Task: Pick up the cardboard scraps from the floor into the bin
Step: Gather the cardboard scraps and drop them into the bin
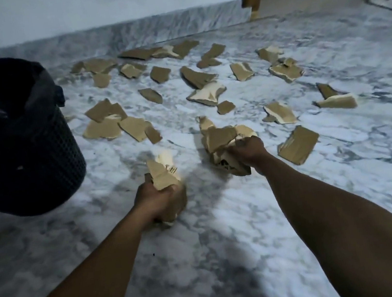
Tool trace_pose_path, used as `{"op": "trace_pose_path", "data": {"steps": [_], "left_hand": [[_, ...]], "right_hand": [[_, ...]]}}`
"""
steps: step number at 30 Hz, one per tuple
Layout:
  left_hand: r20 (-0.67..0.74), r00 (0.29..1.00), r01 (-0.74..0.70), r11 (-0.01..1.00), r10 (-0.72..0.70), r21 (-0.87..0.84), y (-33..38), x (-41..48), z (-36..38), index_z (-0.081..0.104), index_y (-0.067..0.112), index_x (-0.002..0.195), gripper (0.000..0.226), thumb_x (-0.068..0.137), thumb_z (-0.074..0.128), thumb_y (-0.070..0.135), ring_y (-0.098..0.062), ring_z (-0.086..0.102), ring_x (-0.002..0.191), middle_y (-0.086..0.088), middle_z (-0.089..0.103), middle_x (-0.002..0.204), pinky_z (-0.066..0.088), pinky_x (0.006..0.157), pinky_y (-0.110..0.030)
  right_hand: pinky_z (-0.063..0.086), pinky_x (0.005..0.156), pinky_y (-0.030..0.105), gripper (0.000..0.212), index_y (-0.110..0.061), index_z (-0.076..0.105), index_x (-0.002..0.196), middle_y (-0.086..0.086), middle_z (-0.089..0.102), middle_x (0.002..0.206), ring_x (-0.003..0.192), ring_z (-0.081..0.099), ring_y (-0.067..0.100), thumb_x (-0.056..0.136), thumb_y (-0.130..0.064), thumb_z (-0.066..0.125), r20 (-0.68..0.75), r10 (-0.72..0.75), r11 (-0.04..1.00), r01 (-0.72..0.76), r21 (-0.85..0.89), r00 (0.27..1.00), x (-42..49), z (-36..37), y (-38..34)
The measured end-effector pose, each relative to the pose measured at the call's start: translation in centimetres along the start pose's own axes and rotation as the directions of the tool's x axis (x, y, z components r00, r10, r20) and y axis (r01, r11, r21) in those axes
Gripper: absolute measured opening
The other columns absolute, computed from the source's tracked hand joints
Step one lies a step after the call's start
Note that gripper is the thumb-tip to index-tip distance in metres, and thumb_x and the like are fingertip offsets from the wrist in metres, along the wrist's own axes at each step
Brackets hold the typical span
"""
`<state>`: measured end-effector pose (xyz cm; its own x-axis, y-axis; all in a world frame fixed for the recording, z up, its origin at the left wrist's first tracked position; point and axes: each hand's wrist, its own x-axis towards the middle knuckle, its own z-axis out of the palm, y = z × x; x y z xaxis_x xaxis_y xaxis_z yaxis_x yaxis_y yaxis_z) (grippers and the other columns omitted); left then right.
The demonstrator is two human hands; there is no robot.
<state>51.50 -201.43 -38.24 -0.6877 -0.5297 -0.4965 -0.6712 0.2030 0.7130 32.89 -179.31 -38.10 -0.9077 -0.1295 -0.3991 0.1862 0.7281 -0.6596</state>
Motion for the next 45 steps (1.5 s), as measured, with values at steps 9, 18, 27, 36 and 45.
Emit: {"op": "trace_pose_path", "data": {"steps": [9,18,27,36,45], "left_hand": [[-0.033,0.995,0.095,0.929,-0.09,0.357,-0.3,3.1,1.3,0.038,0.015,0.141,0.096,0.067,0.058,0.073,-0.036,0.048,0.121,-0.016,0.045,0.133,0.044,0.097,-0.041],[0.046,0.996,0.056,0.951,-0.074,0.305,-1.5,5.6,0.7,0.06,0.033,0.123,0.093,0.04,0.06,0.075,-0.027,0.062,0.107,-0.003,0.064,0.121,0.053,0.093,-0.042],[0.142,0.99,-0.024,0.992,0.006,0.122,3.7,2.3,2.3,0.063,0.016,0.127,0.059,0.077,0.075,0.046,-0.028,0.06,0.113,-0.003,0.063,0.125,0.048,0.093,-0.032],[0.166,0.96,-0.274,0.878,0.226,0.393,12.5,5.1,10.0,0.038,0.029,0.14,0.09,0.065,0.065,0.072,-0.035,0.049,0.121,-0.008,0.054,0.13,0.045,0.099,-0.048],[0.35,0.873,-0.487,0.604,0.339,0.631,15.1,9.5,13.1,0.024,0.011,0.153,0.097,0.081,0.066,0.061,-0.031,0.008,0.149,-0.01,0.007,0.163,0.023,0.118,-0.044]], "right_hand": [[0.035,0.108,0.043,0.082,-0.012,0.034,0.142,0.013,0.028,0.142,0.132,0.031,0.033,0.08,-0.051,0.07,-0.11,0.288,0.943,-0.302,-0.142,0.951,2.8,0.3,-3.5],[0.06,0.077,0.04,0.069,-0.002,0.049,0.121,0.014,0.063,0.111,0.096,0.065,0.026,0.066,-0.017,0.088,-0.025,-0.043,0.956,0.049,0.29,0.999,2.3,-2.6,-1.3],[0.04,0.08,0.036,0.02,-0.004,0.053,0.118,0.019,0.055,0.118,0.099,0.052,0.026,0.099,-0.011,0.053,-0.076,0.329,0.773,-0.222,0.594,0.941,1.1,-11.8,3.4],[0.056,0.082,0.044,0.07,-0.002,0.057,0.119,0.016,0.059,0.108,0.11,0.059,0.036,0.062,-0.028,0.088,-0.239,0.497,0.836,-0.387,0.388,0.834,1.7,-9.2,6.3],[0.036,0.102,0.052,0.086,-0.016,0.045,0.108,0.012,0.025,0.139,0.129,0.028,0.037,0.04,-0.05,0.085,-0.288,0.449,0.886,-0.464,0.018,0.846,4.2,-9.3,5.2]]}}
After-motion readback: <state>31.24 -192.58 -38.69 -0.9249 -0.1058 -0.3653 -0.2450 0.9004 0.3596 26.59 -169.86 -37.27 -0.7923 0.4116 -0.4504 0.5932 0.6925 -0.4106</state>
